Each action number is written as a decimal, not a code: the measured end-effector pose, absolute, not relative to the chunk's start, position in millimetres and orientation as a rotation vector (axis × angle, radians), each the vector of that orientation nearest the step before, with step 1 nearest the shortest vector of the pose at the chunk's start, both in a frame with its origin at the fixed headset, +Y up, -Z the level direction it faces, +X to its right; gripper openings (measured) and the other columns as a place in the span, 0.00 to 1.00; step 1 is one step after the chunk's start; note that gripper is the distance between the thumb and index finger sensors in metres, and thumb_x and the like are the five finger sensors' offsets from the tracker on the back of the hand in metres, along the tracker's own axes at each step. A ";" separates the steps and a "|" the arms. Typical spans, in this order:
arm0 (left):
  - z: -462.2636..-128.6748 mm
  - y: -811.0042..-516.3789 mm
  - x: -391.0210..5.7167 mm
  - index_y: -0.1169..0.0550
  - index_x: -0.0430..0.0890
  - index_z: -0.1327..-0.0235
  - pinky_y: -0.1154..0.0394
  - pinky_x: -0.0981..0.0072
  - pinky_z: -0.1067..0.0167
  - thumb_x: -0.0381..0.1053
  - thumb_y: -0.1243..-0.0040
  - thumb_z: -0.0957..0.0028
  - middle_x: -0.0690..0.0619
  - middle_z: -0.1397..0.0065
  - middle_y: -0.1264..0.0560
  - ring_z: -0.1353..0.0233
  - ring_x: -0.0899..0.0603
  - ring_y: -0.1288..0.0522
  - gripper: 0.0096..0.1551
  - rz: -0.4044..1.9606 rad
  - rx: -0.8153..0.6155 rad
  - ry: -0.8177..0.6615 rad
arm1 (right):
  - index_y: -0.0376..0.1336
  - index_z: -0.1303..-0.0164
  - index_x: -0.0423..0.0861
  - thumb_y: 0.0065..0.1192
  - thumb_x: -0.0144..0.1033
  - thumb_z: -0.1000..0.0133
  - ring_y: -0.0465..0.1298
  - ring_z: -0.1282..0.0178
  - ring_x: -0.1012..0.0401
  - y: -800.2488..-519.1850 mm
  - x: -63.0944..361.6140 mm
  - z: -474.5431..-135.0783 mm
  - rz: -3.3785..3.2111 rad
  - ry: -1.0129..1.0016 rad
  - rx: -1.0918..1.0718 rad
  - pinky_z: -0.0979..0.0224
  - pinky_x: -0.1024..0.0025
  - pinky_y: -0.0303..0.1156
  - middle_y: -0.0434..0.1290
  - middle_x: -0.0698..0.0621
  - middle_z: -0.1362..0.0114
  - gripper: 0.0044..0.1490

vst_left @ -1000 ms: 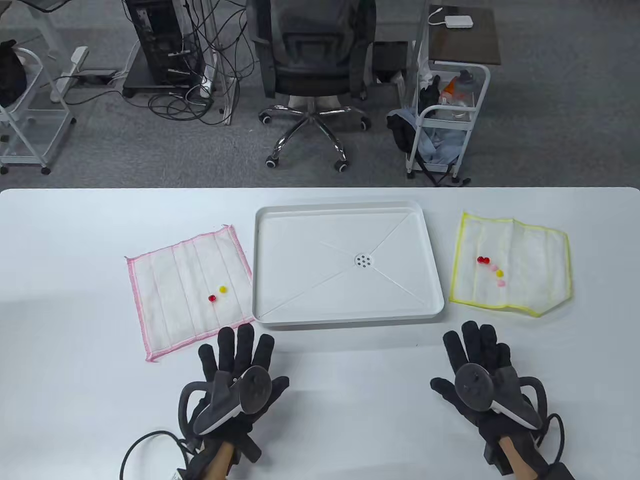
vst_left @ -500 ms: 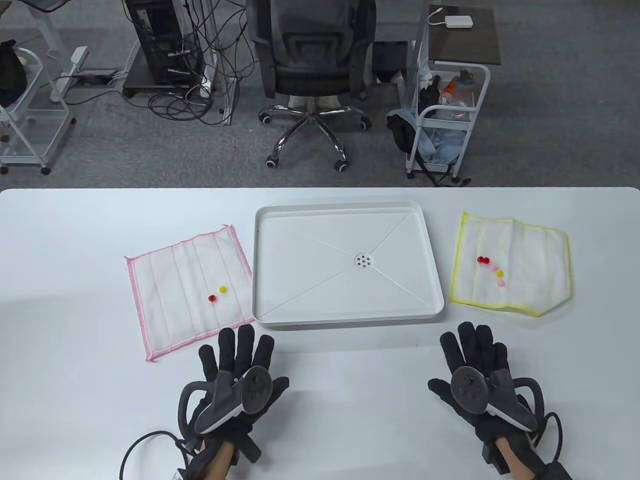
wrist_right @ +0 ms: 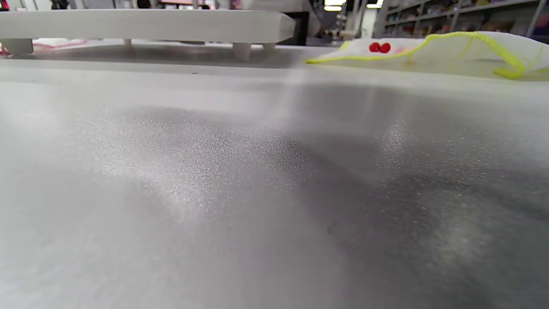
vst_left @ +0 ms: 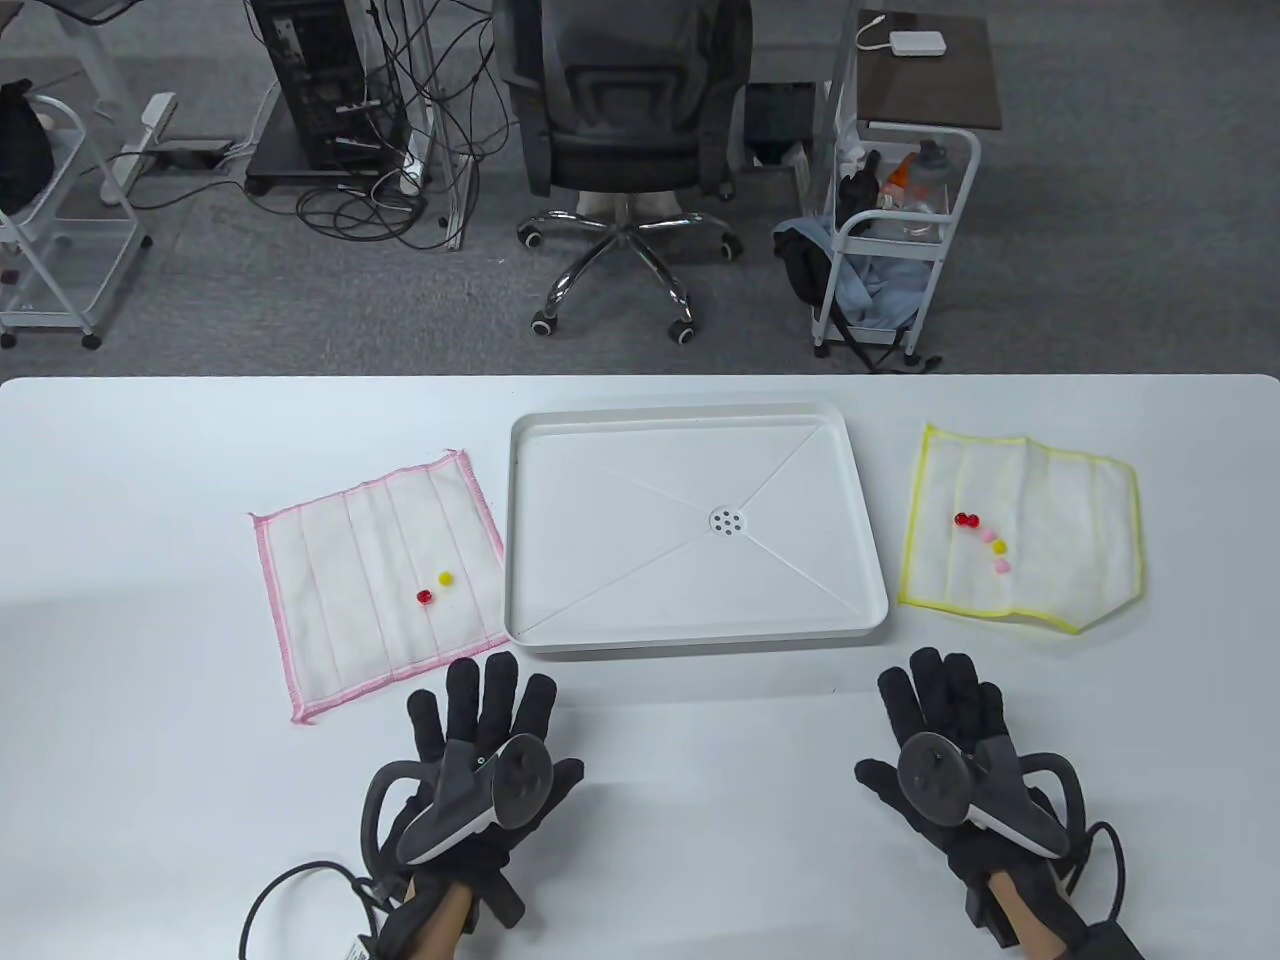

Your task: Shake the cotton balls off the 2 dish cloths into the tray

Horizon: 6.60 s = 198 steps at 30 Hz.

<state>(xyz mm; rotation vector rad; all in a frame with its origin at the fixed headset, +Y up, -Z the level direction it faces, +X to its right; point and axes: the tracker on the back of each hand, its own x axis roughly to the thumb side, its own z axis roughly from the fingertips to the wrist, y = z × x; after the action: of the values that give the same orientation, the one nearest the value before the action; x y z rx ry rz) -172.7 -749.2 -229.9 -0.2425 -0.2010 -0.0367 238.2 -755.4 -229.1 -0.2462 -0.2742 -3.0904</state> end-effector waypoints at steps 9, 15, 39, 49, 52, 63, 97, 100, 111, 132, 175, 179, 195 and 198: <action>-231.9 -750.6 -172.5 0.69 0.62 0.20 0.71 0.31 0.30 0.79 0.78 0.46 0.48 0.16 0.76 0.21 0.33 0.77 0.47 -0.035 -0.266 -0.206 | 0.22 0.23 0.56 0.38 0.67 0.46 0.16 0.24 0.50 -758.5 240.3 -231.0 -3.089 -0.315 -0.191 0.20 0.45 0.27 0.15 0.50 0.20 0.54; -231.6 -750.6 -173.4 0.69 0.62 0.20 0.71 0.31 0.30 0.79 0.78 0.46 0.48 0.16 0.76 0.21 0.34 0.77 0.47 -0.038 -0.270 -0.198 | 0.22 0.24 0.56 0.38 0.67 0.46 0.15 0.25 0.50 -759.0 241.2 -231.5 -3.095 -0.330 -0.191 0.20 0.45 0.27 0.15 0.50 0.21 0.54; -231.8 -753.0 -169.6 0.69 0.61 0.20 0.69 0.30 0.29 0.80 0.78 0.47 0.47 0.16 0.75 0.20 0.33 0.76 0.48 -0.052 -0.270 -0.229 | 0.23 0.24 0.56 0.53 0.63 0.46 0.15 0.24 0.52 -736.1 332.1 -288.3 -3.357 -0.408 0.440 0.19 0.47 0.25 0.15 0.52 0.20 0.59; -232.0 -753.4 -170.0 0.69 0.61 0.20 0.69 0.30 0.29 0.80 0.78 0.47 0.47 0.16 0.75 0.21 0.33 0.76 0.48 -0.056 -0.287 -0.224 | 0.21 0.26 0.57 0.50 0.65 0.46 0.14 0.24 0.55 -758.0 364.0 -342.2 -3.295 -0.686 0.819 0.19 0.51 0.23 0.14 0.56 0.21 0.58; -231.5 -752.3 -171.5 0.69 0.61 0.20 0.70 0.30 0.29 0.80 0.77 0.47 0.47 0.16 0.75 0.21 0.33 0.76 0.48 -0.044 -0.285 -0.224 | 0.20 0.27 0.58 0.50 0.66 0.47 0.13 0.25 0.56 -766.6 364.6 -347.8 -3.288 -0.699 0.832 0.20 0.51 0.22 0.13 0.57 0.23 0.60; -230.5 -751.3 -170.4 0.69 0.61 0.20 0.69 0.30 0.29 0.80 0.77 0.47 0.47 0.16 0.75 0.21 0.33 0.76 0.48 -0.051 -0.284 -0.233 | 0.23 0.24 0.56 0.47 0.67 0.47 0.15 0.24 0.56 -786.3 368.0 -347.2 -3.160 -0.950 0.823 0.20 0.51 0.22 0.16 0.56 0.21 0.57; -231.6 -754.1 -169.2 0.68 0.60 0.19 0.69 0.30 0.29 0.79 0.77 0.46 0.46 0.16 0.75 0.21 0.33 0.76 0.48 -0.071 -0.318 -0.230 | 0.16 0.27 0.52 0.32 0.70 0.48 0.14 0.25 0.51 -797.1 344.7 -278.0 -3.096 -1.058 0.506 0.21 0.49 0.21 0.12 0.51 0.23 0.57; -231.6 -754.4 -169.3 0.69 0.60 0.19 0.69 0.30 0.29 0.80 0.77 0.46 0.46 0.16 0.75 0.21 0.33 0.76 0.48 -0.071 -0.319 -0.228 | 0.16 0.28 0.52 0.31 0.71 0.48 0.14 0.25 0.51 -797.5 340.5 -269.7 -3.076 -1.063 0.464 0.21 0.49 0.22 0.12 0.50 0.23 0.57; -231.3 -755.4 -168.8 0.69 0.60 0.19 0.69 0.30 0.29 0.79 0.77 0.46 0.46 0.16 0.75 0.21 0.33 0.76 0.48 -0.075 -0.319 -0.229 | 0.14 0.28 0.51 0.29 0.71 0.48 0.14 0.25 0.50 -799.3 330.5 -242.3 -3.045 -1.047 0.310 0.22 0.48 0.22 0.11 0.50 0.23 0.57; -230.5 -756.6 -168.8 0.69 0.60 0.19 0.69 0.30 0.29 0.79 0.77 0.46 0.46 0.16 0.75 0.21 0.33 0.76 0.48 -0.072 -0.315 -0.226 | 0.17 0.26 0.50 0.29 0.71 0.48 0.16 0.24 0.49 -798.6 323.7 -225.9 -3.049 -1.067 0.225 0.21 0.47 0.24 0.13 0.48 0.22 0.57; -231.2 -758.0 -169.4 0.69 0.60 0.19 0.69 0.30 0.29 0.80 0.77 0.46 0.46 0.16 0.76 0.21 0.33 0.76 0.49 -0.073 -0.320 -0.225 | 0.37 0.19 0.44 0.36 0.69 0.48 0.31 0.19 0.46 -771.3 270.7 -202.1 -2.954 -1.043 -0.069 0.20 0.45 0.38 0.32 0.44 0.15 0.56; -231.3 -758.0 -169.5 0.69 0.60 0.19 0.69 0.30 0.29 0.79 0.77 0.46 0.46 0.16 0.76 0.21 0.33 0.76 0.48 -0.073 -0.320 -0.225 | 0.39 0.19 0.44 0.37 0.68 0.48 0.32 0.19 0.46 -769.0 263.0 -200.8 -2.948 -1.041 -0.117 0.19 0.45 0.39 0.34 0.44 0.15 0.55; -231.4 -758.2 -169.6 0.69 0.60 0.19 0.69 0.30 0.29 0.80 0.77 0.46 0.46 0.16 0.76 0.21 0.33 0.76 0.49 -0.073 -0.320 -0.223 | 0.45 0.20 0.46 0.39 0.68 0.49 0.36 0.17 0.48 -761.9 235.8 -199.7 -2.918 -1.043 -0.295 0.19 0.46 0.41 0.40 0.48 0.14 0.52; -231.4 -758.2 -169.6 0.69 0.60 0.19 0.69 0.30 0.29 0.79 0.77 0.46 0.46 0.16 0.76 0.21 0.33 0.76 0.49 -0.073 -0.320 -0.223 | 0.45 0.20 0.47 0.39 0.68 0.49 0.37 0.17 0.49 -761.1 230.2 -199.2 -2.913 -1.056 -0.339 0.19 0.47 0.41 0.40 0.48 0.14 0.52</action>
<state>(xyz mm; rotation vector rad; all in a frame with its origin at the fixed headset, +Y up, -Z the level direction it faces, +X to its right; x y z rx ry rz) -169.6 -758.2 -231.4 -0.3202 -0.2229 -0.0729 230.2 -761.1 -199.2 -0.3388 -1.0560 -2.9135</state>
